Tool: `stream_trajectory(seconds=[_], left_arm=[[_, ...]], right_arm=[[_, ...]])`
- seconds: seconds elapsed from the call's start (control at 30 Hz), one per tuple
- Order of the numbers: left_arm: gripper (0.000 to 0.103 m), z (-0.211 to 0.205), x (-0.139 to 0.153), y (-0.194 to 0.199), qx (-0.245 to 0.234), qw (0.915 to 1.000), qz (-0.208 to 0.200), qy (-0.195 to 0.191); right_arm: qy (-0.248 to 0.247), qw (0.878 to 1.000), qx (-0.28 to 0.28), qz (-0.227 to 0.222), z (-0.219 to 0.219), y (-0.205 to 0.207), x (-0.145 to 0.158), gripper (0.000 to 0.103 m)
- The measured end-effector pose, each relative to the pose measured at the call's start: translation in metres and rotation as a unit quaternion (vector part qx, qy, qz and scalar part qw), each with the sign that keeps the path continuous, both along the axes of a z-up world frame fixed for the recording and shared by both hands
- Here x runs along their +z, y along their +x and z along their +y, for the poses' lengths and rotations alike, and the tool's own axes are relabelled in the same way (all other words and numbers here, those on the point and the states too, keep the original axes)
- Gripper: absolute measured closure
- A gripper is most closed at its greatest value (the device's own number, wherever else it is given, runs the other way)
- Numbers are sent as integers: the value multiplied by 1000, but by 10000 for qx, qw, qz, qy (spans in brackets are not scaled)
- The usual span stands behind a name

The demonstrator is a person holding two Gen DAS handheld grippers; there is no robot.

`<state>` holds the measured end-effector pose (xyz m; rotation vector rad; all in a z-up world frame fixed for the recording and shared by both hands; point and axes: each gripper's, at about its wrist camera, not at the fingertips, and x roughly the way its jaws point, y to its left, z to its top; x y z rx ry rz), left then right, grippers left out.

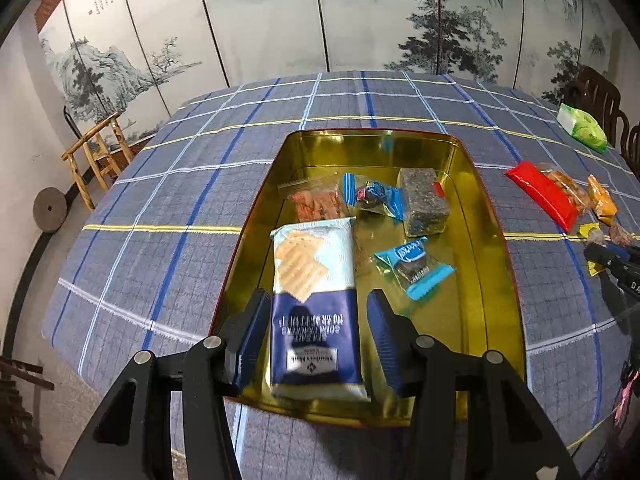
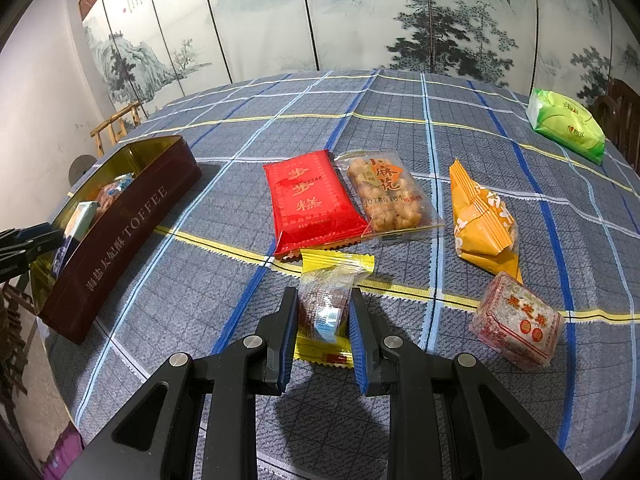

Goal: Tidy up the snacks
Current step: 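Lower the blue soda crackers box into the tin and open the left gripper, then carry the yellow candy packet into the tin and open the right gripper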

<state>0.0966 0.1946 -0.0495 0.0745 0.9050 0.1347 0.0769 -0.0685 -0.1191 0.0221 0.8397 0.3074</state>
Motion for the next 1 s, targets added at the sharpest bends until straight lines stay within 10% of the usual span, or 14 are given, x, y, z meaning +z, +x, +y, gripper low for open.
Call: stream_trajectory(seconds=[1.0], left_arm=[[34, 5, 8, -46, 289, 9990, -63, -341]], right_arm=[[383, 9985, 395, 85, 42, -45, 39, 78]])
